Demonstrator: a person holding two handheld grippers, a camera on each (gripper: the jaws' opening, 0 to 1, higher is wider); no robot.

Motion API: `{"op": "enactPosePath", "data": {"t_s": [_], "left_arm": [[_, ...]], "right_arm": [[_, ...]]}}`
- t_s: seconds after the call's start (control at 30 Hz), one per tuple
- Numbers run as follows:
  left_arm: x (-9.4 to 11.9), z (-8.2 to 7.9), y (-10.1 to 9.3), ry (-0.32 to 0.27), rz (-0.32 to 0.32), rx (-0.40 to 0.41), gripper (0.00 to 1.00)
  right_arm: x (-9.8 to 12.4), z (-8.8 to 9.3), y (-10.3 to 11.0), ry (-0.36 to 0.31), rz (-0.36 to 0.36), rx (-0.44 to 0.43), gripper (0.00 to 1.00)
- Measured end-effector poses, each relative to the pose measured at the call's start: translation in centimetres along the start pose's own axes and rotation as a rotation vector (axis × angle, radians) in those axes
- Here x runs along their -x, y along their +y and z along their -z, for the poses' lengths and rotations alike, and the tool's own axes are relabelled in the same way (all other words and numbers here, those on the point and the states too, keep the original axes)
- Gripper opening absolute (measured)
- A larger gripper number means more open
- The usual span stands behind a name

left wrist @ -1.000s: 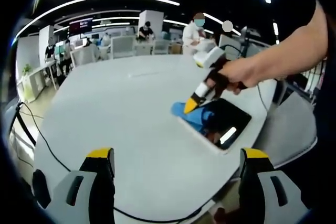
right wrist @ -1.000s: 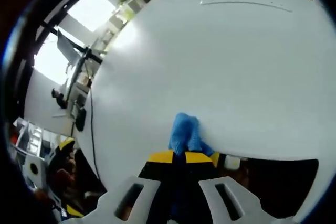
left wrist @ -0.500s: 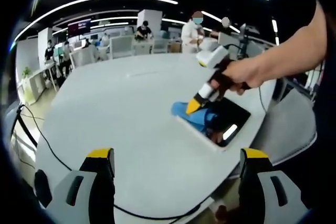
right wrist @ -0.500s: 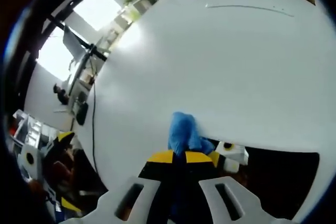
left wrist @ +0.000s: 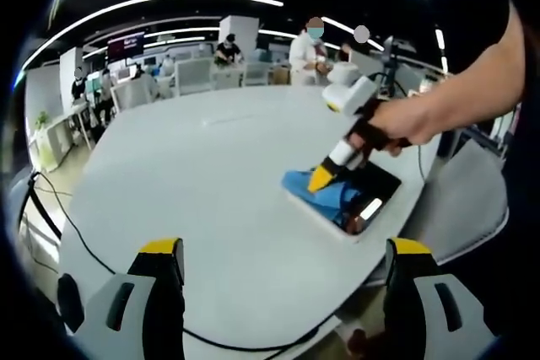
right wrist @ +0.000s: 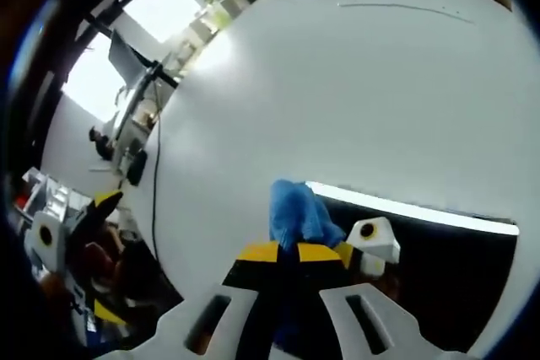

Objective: Wipe the mirror surface with the cleaning cloth until all visible marks leave the cleaned area.

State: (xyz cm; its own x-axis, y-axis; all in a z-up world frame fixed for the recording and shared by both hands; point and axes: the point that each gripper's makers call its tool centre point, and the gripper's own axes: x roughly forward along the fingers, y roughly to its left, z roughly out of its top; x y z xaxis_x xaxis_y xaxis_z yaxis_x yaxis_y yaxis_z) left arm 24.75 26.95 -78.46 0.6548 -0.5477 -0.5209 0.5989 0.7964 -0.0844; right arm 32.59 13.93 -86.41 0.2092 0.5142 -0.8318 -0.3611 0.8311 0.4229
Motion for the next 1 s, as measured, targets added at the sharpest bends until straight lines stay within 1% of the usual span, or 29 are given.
{"op": "enactPosePath", "data": {"t_s": [0.07,0.13,0.23,0.43,0.53,0.63,0.77,0.8,0.9,1.0], "left_arm": [[0.0,-0.1,0.1,-0.004,-0.004,0.003,1.00],[0.0,-0.1,0.1,-0.005,-0.008,0.004,1.00],[0.0,0.0,-0.1,0.000,-0.006,0.007,0.99],[-0.1,-0.8,-0.3,-0.022,-0.014,-0.002,0.99],[-0.1,-1.0,-0.3,-0.026,-0.013,-0.004,0.99],[0.0,-1.0,-0.4,-0.029,-0.013,-0.006,0.99],[0.1,-0.8,-0.5,-0.028,-0.023,-0.009,0.99],[0.2,-0.9,-0.5,-0.032,-0.025,-0.006,0.99],[0.5,-1.6,0.0,-0.076,-0.043,0.041,0.99],[0.5,-1.6,0.2,-0.078,-0.048,0.052,0.99]], "right_arm": [[0.1,0.6,0.3,0.012,-0.004,-0.001,0.00],[0.2,1.1,0.7,0.018,-0.004,0.023,0.00],[0.2,1.0,0.5,0.009,-0.002,0.019,0.00],[0.2,1.0,0.5,0.006,-0.006,0.015,0.00],[0.2,1.3,0.6,0.022,-0.002,0.020,0.00],[0.3,1.6,0.6,0.020,-0.008,0.026,0.00],[0.2,1.5,0.5,0.007,-0.014,0.016,0.00],[0.2,1.5,0.5,0.005,-0.018,0.004,0.00],[0.3,1.4,0.3,0.002,-0.044,-0.035,0.00],[0.3,1.4,0.4,-0.001,-0.047,-0.037,0.00]]}}
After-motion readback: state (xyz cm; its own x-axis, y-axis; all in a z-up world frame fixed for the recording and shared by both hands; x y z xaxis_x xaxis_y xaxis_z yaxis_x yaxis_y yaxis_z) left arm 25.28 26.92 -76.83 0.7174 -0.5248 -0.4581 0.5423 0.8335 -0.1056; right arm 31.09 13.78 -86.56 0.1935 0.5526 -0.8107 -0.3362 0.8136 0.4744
